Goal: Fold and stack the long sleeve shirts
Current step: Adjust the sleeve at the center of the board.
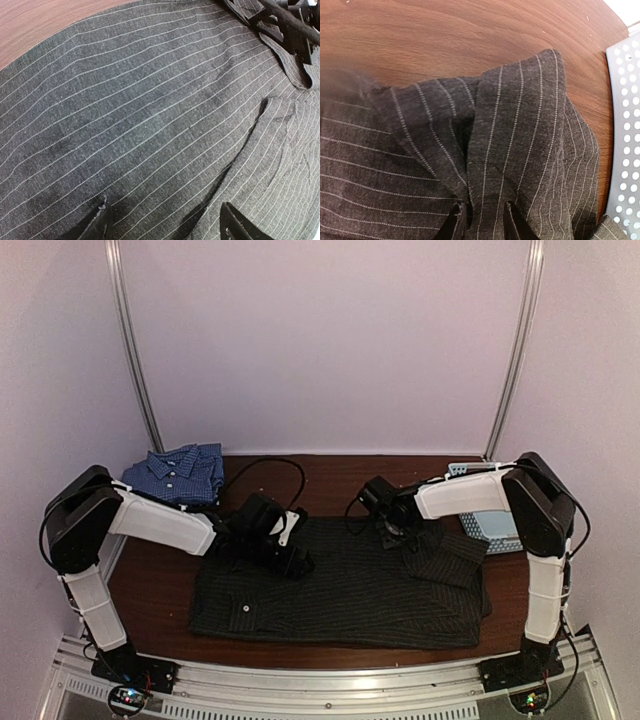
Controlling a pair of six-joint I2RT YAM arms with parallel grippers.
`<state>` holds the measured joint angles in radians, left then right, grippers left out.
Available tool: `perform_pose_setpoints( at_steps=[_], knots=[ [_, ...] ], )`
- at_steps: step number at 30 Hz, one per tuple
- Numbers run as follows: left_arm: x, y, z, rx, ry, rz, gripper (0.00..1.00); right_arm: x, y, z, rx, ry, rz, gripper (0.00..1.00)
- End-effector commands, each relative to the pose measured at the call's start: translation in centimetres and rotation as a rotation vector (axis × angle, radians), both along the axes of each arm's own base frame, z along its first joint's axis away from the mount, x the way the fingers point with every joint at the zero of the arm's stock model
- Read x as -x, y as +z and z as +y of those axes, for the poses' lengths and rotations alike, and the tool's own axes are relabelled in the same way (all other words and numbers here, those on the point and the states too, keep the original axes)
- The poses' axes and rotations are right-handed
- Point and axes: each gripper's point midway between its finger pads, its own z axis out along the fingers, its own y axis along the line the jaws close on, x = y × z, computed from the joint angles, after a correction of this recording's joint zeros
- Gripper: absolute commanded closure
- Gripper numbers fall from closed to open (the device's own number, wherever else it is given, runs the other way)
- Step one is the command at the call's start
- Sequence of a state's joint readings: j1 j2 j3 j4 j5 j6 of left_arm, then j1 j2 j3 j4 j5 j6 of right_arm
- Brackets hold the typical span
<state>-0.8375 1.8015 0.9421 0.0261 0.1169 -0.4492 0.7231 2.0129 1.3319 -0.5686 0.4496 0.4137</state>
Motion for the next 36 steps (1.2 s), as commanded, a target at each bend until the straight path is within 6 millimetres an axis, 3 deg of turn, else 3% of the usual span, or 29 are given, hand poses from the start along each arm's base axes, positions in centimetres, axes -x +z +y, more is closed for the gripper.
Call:
perform_pose_setpoints(
  at_steps=[1,11,18,22,32,36],
  knots=[
    [-0.2,-0.1,-0.3,0.021,-0.004,-0.002,0.25,-0.2,-0.8,-1.0,0.024,-0.016,0.012,0.75],
    [-0.2,-0.2,-0.3,0.017,-0.001,-0.001,0.25,-0.4,-1.3,-2.1,0.021,-0.029,0.027,0.91],
    [-0.2,-0.4,-0.3,0.016,-0.002,0.002,0.25,-0.4,-1.0,-1.8,-0.011,-0.024,0.021,1.00],
    [-0.2,-0.5,-0.2,0.011,0.000,0.003,0.25,-0.5,-0.1,-2.3,-0.027,-0.035,-0.001,1.00],
    [-0.2,-0.7,0.4,0.003,0.013,0.003,0.25,-2.0,4.4,-6.3,-0.128,-0.111,-0.072,1.00],
    [-0.2,-0.9,0.6,-0.001,0.017,0.007,0.25,-2.9,5.3,-8.6,-0.151,-0.154,-0.089,1.00]
  ],
)
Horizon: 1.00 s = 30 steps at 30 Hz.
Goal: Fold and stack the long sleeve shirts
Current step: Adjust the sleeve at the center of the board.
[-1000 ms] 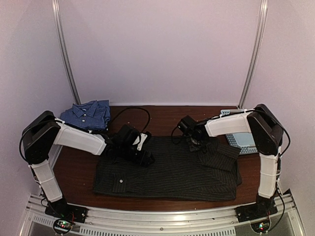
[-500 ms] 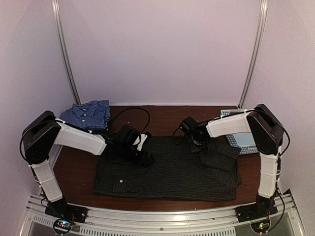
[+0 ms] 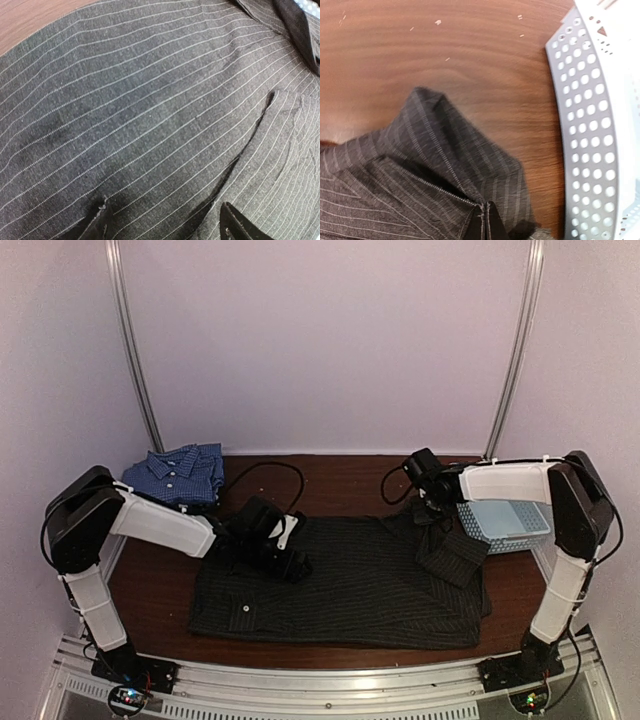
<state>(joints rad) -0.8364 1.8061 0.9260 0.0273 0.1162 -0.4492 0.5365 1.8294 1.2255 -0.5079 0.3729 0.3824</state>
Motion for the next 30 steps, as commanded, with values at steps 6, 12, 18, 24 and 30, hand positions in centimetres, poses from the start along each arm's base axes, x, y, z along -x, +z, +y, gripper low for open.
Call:
perform_pose_setpoints(
  at_steps=[6,12,18,24,30],
  knots=[
    [-0.5,-0.4,0.5,0.009,0.022,-0.003,0.25,-2.3,1.6,-4.8,-0.057,-0.073,-0.027,1.00],
    [-0.3,-0.8,0.8,0.003,0.025,0.000,0.25,-3.2,1.1,-6.3,-0.085,-0.095,-0.014,1.00],
    [-0.1,-1.3,1.1,-0.007,0.025,0.006,0.25,-3.7,0.6,-4.0,-0.148,0.014,0.015,0.98],
    [-0.5,-0.8,0.7,0.006,0.019,0.000,0.25,-3.4,1.5,-0.9,-0.169,0.141,0.011,0.77],
    [-1.3,-0.1,0.4,0.010,0.017,-0.010,0.25,-3.5,1.9,1.3,-0.123,0.216,0.015,0.62]
  ],
)
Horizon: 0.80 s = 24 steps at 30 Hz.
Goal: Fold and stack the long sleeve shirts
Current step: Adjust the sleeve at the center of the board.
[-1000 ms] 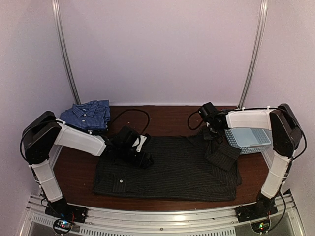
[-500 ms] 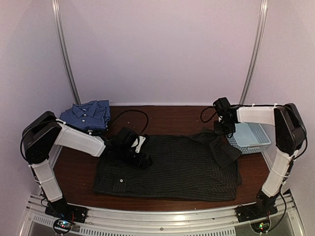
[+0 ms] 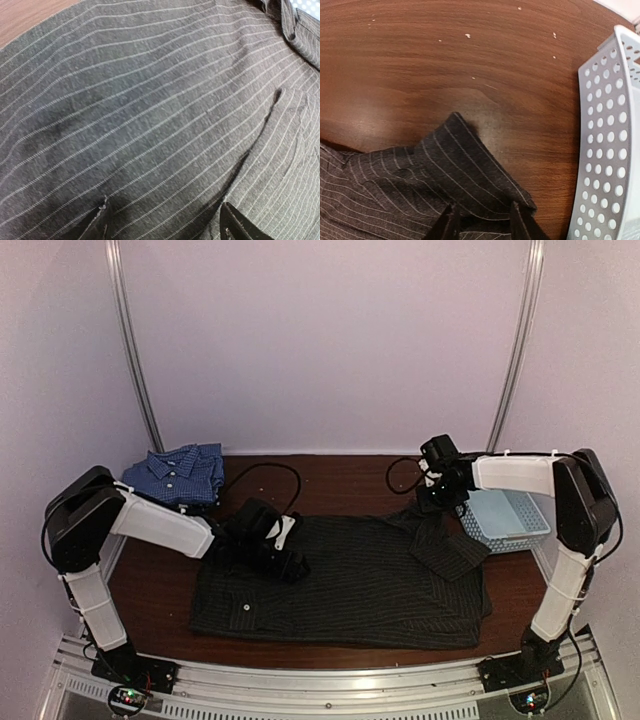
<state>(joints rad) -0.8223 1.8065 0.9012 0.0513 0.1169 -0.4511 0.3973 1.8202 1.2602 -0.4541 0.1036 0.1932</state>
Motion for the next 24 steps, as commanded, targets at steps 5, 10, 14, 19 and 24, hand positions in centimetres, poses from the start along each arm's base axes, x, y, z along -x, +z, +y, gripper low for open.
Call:
perform_pose_setpoints(
  at_steps=[5,10,14,19,24],
  knots=[
    [-1.4,0.6,-0.3,0.021,-0.001,-0.008,0.25,-1.0,0.3,2.8,0.142,0.086,-0.015,0.53],
    [-1.5,0.5,-0.2,0.025,0.000,0.000,0.25,-1.3,-0.3,3.3,0.240,0.089,-0.010,0.47],
    [-1.8,0.8,-0.2,0.035,0.000,0.000,0.25,-1.2,-0.7,2.7,0.335,0.072,-0.006,0.47],
    [-2.2,1.1,-0.3,0.043,0.001,-0.004,0.25,-1.2,-1.3,1.6,0.431,0.043,-0.005,0.48],
    [-2.8,1.6,-0.3,0.057,0.003,-0.007,0.25,-1.7,-1.5,1.2,0.464,0.019,-0.017,0.49]
  ],
)
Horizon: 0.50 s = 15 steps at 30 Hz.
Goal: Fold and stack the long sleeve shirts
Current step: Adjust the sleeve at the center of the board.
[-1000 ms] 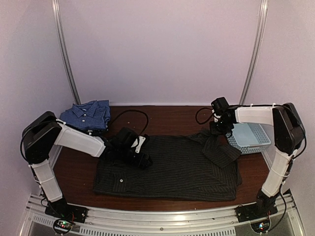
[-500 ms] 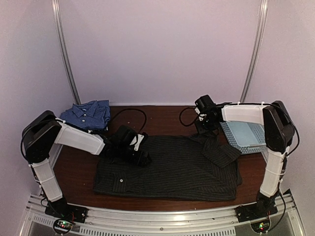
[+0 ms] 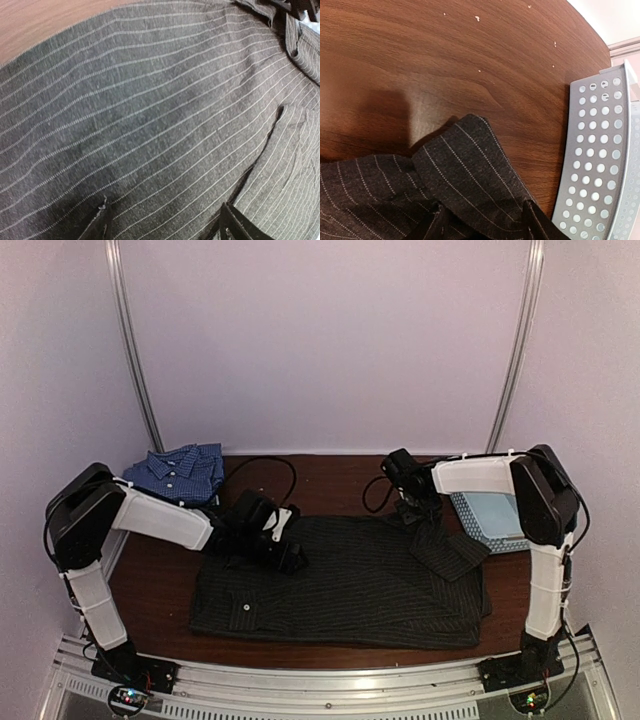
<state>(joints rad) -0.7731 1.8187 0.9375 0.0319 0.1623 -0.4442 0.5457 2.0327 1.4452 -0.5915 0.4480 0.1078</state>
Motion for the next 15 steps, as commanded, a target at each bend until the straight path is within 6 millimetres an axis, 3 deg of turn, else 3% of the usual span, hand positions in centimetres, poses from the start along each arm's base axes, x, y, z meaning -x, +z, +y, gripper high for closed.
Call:
perform_pose_setpoints(
  at_steps=[1,10,15],
  knots=[
    [-1.4,1.3,-0.8,0.037,-0.010,-0.030,0.25,-1.0,1.0,-0.7,0.070,-0.036,-0.055,0.50],
    [-5.9,3.3,-0.4,0.106,0.028,-0.062,0.25,-2.8,1.2,-0.8,0.070,-0.067,-0.094,0.51],
    [-8.4,2.0,-0.3,0.094,0.054,-0.062,0.25,-3.9,1.3,-1.1,0.042,-0.083,-0.099,0.52]
  ],
)
